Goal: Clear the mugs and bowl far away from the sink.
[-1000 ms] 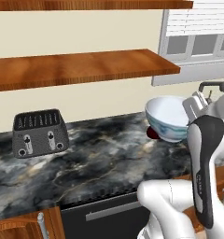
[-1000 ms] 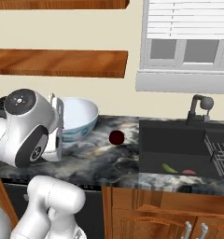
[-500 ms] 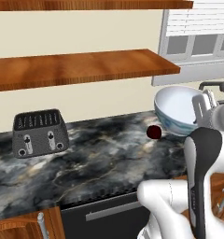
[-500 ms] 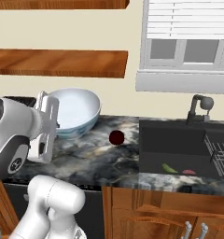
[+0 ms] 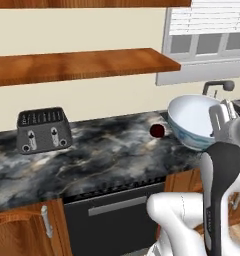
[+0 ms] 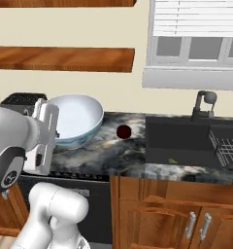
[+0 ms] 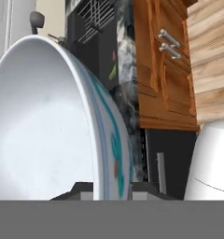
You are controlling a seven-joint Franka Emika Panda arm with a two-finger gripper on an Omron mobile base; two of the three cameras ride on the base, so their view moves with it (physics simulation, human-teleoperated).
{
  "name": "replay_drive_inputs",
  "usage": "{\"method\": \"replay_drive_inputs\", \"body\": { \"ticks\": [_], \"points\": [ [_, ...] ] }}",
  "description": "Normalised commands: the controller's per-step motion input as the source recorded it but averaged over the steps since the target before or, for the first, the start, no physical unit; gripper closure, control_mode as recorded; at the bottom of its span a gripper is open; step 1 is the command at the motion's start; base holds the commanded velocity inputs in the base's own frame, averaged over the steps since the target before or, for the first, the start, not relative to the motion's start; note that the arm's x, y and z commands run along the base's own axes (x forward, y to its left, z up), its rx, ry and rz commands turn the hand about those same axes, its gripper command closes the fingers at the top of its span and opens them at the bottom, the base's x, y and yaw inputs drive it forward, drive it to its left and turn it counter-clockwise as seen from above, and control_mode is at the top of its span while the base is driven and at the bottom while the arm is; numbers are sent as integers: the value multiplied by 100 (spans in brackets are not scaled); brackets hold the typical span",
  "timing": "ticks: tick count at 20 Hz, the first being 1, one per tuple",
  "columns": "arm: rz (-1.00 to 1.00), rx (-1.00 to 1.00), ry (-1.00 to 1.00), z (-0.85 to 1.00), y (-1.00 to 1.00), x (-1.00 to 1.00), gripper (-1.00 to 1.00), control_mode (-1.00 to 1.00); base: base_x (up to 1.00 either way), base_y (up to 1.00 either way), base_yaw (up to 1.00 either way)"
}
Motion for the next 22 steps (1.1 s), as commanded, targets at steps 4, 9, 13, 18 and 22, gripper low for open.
{"method": "replay_drive_inputs", "body": {
  "ticks": [4,9,13,18,22],
  "points": [
    [0,0,0,0,0,0,100,100,-99,39,11],
    [0,0,0,0,0,0,100,100,-87,87,37],
    [0,0,0,0,0,0,100,100,-12,52,93],
    [0,0,0,0,0,0,100,100,0,0,100],
    [0,0,0,0,0,0,100,100,0,0,100]
  ]
}}
